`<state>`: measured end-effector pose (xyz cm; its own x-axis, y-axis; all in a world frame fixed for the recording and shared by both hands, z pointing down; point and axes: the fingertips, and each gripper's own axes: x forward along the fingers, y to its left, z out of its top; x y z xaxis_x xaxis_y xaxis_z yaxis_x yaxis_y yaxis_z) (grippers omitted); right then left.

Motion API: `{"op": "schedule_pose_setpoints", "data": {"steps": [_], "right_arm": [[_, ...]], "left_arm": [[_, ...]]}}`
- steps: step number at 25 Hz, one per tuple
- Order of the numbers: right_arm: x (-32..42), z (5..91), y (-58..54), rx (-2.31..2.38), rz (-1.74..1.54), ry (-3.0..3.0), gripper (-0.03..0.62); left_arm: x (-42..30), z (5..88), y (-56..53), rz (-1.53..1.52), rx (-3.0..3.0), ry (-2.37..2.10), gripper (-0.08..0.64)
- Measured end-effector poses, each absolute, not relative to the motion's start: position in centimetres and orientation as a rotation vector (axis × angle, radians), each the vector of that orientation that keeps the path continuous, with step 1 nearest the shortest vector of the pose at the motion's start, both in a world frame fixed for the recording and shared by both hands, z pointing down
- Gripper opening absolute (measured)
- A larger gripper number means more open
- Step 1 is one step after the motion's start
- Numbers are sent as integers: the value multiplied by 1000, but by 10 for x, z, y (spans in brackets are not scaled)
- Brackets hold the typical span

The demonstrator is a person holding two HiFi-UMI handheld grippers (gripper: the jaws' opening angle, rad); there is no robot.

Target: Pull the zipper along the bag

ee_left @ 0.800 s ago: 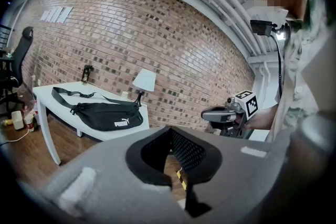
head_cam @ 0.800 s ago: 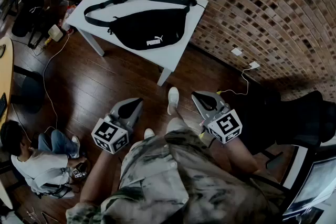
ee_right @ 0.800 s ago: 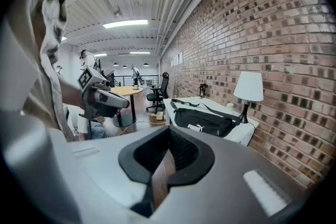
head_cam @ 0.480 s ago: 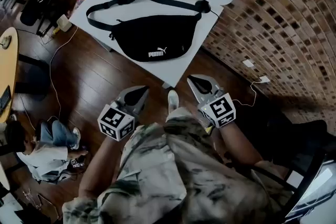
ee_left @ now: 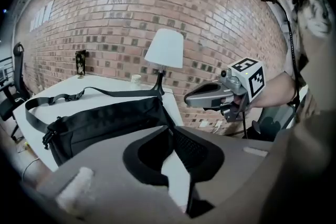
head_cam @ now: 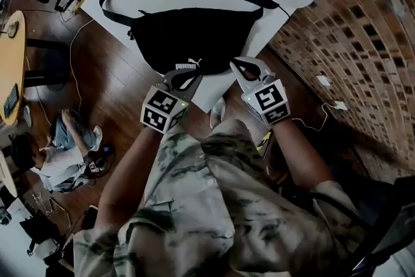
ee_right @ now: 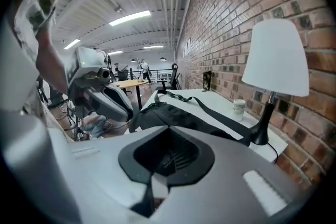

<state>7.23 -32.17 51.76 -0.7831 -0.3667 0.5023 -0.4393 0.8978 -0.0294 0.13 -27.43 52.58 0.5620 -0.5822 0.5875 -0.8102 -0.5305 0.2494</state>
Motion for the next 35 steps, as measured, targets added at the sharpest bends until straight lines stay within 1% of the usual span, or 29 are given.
{"op": "schedule_pose_setpoints", "data": {"steps": [4,9,13,16,19,23,24,25,26,35], "right_arm": [[67,543,-358,591,225,-2545,6],[58,575,-390,591,267,-2496,6],[51,605,-398,536,276,-2438,6],[48,616,-404,533,286,-2427,6],[48,623,-406,521,321,-2415,6],[47,629,-401,491,360,-2403,6],[47,631,-401,491,361,-2403,6],[47,633,-400,491,363,-2401,6],[48,635,-400,490,366,-2398,6],[51,646,-403,504,362,-2343,5]], "left_arm": [[0,554,-314,705,2268,-1150,40],[2,578,-354,901,2281,-1157,67],[11,601,-366,1137,2323,-1119,95],[19,616,-370,1284,2353,-1074,98],[21,627,-374,1368,2358,-1052,98],[20,635,-378,1399,2317,-1072,91],[20,637,-379,1416,2313,-1075,82],[21,638,-379,1429,2311,-1074,53],[21,639,-378,1435,2310,-1071,40],[8,629,-371,1344,2280,-1084,31]]}}
